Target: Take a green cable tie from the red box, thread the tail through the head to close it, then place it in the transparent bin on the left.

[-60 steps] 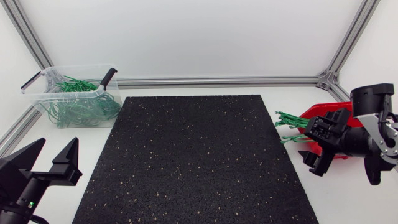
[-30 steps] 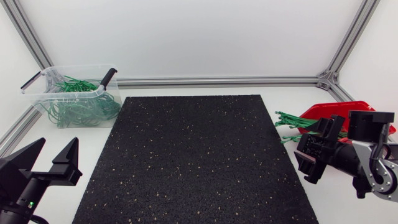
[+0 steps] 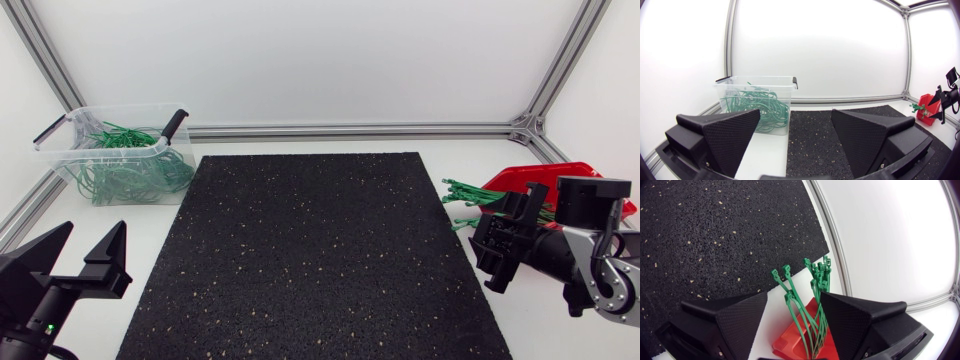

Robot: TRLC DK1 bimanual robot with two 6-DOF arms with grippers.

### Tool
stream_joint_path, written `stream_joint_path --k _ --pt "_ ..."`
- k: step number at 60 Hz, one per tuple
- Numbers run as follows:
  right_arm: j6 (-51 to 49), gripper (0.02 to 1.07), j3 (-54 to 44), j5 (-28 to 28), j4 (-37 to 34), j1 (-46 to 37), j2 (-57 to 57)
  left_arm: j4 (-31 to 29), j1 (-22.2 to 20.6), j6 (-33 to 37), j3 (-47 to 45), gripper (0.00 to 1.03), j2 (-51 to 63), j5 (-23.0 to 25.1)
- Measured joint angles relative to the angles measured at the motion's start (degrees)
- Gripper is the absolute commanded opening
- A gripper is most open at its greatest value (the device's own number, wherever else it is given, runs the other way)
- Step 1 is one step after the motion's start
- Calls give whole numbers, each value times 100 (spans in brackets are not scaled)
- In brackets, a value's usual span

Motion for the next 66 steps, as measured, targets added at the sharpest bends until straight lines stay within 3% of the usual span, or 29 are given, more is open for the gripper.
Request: stream_joint_path --k 27,63,66 --pt "-273 55 -11 -382 162 -116 225 0 0 0 0 99 0 0" --pt "-310 52 116 -380 774 -153 997 0 0 0 0 99 0 0" --pt "-310 48 155 -380 826 -153 1034 0 0 0 0 99 0 -2"
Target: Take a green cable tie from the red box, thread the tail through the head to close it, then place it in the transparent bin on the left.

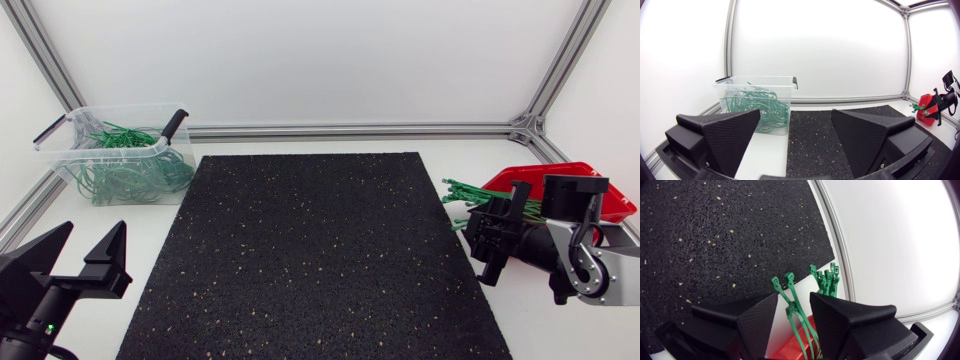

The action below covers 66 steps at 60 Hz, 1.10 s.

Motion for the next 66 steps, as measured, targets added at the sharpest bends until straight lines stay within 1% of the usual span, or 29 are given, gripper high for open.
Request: stream_joint_path --k 2,23,28,33,35,38,40,43,45,47,50,52,66 --pt "2 46 22 2 55 0 24 0 0 0 0 99 0 2" --pt "-2 46 234 42 293 -122 487 0 0 0 0 99 0 2" --pt "-72 36 234 42 398 -199 540 0 0 0 0 99 0 0" --pt "-109 33 234 39 442 -273 544 0 0 0 0 99 0 2" --pt "-127 31 234 35 476 -306 542 0 0 0 0 99 0 2" --pt "-162 30 234 17 520 -332 542 0 0 0 0 99 0 2" --pt "-181 28 234 17 527 -339 542 0 0 0 0 99 0 2" --pt "-229 27 234 -4 535 -358 542 0 0 0 0 99 0 2" --pt "-258 23 232 -35 533 -376 542 0 0 0 0 99 0 2" --pt "-284 22 232 -70 533 -385 542 0 0 0 0 99 0 2" --pt "-350 12 232 -114 527 -404 542 0 0 0 0 99 0 2" --pt "-389 8 232 -122 527 -402 542 0 0 0 0 99 0 2" --pt "-529 8 227 -133 501 -402 542 0 0 0 0 99 0 2"
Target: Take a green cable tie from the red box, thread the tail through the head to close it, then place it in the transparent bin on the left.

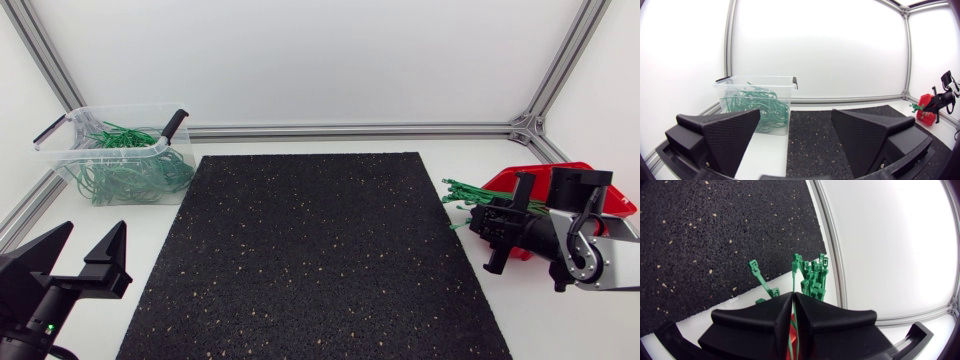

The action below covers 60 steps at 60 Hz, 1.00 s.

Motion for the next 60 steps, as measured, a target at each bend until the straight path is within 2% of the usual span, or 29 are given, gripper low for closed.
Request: stream_joint_path --k 7,22,38,54,60 --pt "-26 8 -2 -2 -76 0 -22 0 0 0 0 99 0 0" --pt "-26 8 4 -190 -935 -11 -697 0 -2 0 0 99 0 0" --pt "92 8 680 -1075 -3005 -299 -1257 0 -2 0 0 99 0 0" --pt "258 8 1941 -2168 -4795 -861 -1139 -2 -2 0 0 99 0 0" --pt "299 8 2479 -2588 -5759 -1054 -925 0 -2 0 0 99 0 0"
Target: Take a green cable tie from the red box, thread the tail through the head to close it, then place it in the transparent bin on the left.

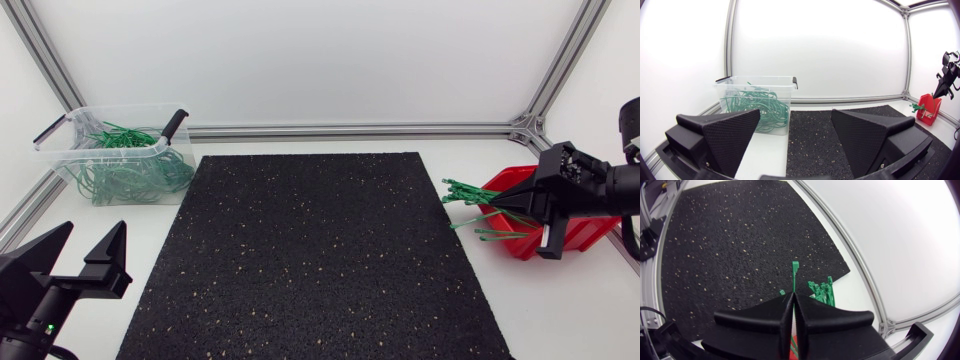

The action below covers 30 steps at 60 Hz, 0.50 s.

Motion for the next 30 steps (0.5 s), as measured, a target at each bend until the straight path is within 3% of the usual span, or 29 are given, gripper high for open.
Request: stream_joint_path --k 13,30 --pt "22 8 1392 -890 -1941 -367 715 -2 0 0 0 99 0 0" --pt "7 8 2627 -1585 -3724 -459 1657 -4 0 0 0 99 0 0"
